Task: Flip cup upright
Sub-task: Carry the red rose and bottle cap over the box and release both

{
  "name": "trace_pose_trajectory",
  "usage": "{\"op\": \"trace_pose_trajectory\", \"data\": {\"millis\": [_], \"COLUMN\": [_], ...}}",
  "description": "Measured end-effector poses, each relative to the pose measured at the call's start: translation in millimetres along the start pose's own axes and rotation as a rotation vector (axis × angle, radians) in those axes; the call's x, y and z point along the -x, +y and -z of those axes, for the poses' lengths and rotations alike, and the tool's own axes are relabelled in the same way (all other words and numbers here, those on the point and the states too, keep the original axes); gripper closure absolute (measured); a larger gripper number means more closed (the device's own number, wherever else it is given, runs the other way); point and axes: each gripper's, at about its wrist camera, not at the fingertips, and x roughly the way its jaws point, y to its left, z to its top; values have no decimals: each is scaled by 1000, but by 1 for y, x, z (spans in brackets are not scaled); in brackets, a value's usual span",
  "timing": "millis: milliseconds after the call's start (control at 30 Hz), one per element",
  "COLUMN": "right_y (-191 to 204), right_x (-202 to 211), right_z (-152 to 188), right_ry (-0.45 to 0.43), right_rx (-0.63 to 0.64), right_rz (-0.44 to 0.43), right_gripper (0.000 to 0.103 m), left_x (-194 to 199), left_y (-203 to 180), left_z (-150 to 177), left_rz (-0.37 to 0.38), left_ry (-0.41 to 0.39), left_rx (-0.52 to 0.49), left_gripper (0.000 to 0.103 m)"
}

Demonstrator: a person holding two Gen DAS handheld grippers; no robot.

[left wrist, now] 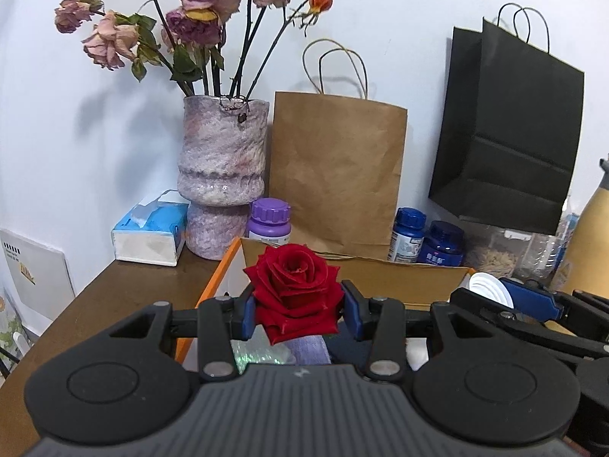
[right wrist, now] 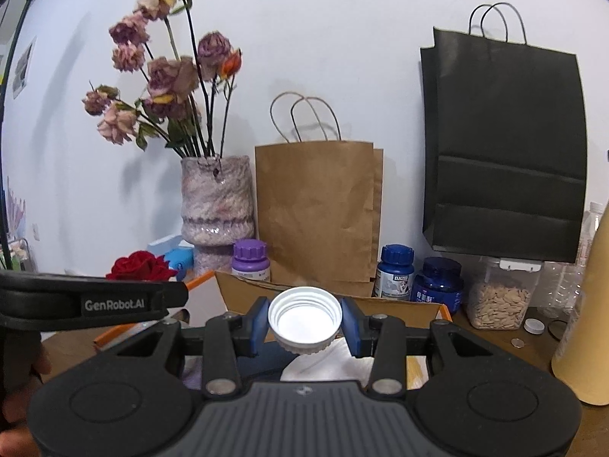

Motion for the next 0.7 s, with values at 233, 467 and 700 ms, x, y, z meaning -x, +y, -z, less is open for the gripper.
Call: {"op": "trace_pose_trajectory", "data": {"millis": [233, 467, 700], "right_y": [-6, -11, -12], "right_x": [-30, -56, -68], "right_z": [-2, -2, 2], "right_ry": [18, 43, 64], "right_rx": [8, 2, 8], "right_rz": [1, 5, 20], "right_gripper": [64, 64, 64], "left_x": [-30, -53, -63], "left_y": [3, 7, 9], "left_z": [-2, -3, 0], "left_rz": [-16, -26, -27], "left_ry": [16, 36, 57], "left_rx": [-30, -38, -44], "left_gripper": [59, 59, 59]}}
